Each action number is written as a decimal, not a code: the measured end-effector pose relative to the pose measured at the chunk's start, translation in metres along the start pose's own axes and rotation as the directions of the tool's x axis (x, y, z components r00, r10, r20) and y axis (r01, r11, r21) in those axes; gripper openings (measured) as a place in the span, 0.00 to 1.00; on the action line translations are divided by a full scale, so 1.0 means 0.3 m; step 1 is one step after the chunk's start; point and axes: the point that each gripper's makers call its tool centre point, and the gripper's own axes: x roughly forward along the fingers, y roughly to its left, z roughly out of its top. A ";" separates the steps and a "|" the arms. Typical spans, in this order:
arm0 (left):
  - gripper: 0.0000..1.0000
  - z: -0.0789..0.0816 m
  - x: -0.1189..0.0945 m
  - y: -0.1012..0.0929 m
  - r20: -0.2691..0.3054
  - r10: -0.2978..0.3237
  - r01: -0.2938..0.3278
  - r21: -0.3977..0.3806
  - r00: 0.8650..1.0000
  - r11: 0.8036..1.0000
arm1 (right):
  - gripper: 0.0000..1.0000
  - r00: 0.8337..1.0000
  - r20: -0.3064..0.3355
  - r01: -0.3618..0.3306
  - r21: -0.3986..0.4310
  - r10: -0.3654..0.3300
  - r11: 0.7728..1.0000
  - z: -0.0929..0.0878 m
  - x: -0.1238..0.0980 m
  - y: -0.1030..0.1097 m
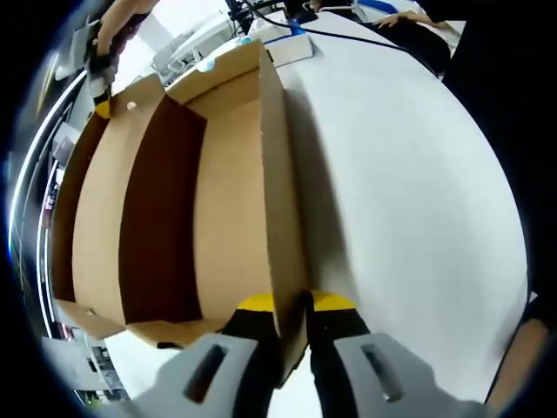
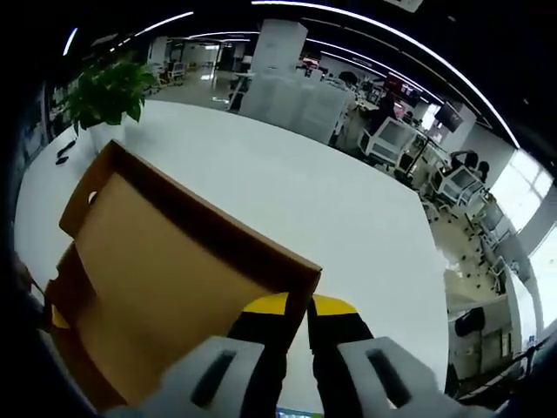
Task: Operate the shoe box by opening the lid, removing the specified soft item, and placing it in the target area until the item is outside and the box remains undamaged.
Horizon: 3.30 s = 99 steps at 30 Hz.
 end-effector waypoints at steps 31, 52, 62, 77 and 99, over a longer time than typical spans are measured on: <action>0.09 0.005 0.000 -0.003 0.002 -0.001 0.001 0.004 1.000 1.000 | 0.05 0.970 0.236 0.064 0.009 -0.064 0.998 -0.004 -0.247 0.013; 0.09 0.002 0.001 -0.003 0.002 0.000 0.000 0.004 1.000 1.000 | 0.04 0.928 0.356 0.094 0.054 -0.107 0.994 -0.071 -0.391 0.066; 0.09 0.002 0.002 -0.002 0.001 0.000 0.000 0.002 1.000 1.000 | 0.03 0.909 0.398 0.106 0.067 -0.124 0.992 -0.117 -0.440 0.098; 0.09 0.006 0.000 -0.004 -0.002 0.001 -0.001 -0.002 1.000 1.000 | 0.03 0.901 0.419 0.083 0.086 -0.111 0.993 -0.171 -0.475 0.141; 0.09 -0.002 0.002 0.002 -0.005 0.005 -0.005 -0.009 1.000 1.000 | 0.02 0.888 0.441 0.077 0.140 -0.132 0.987 -0.245 -0.491 0.187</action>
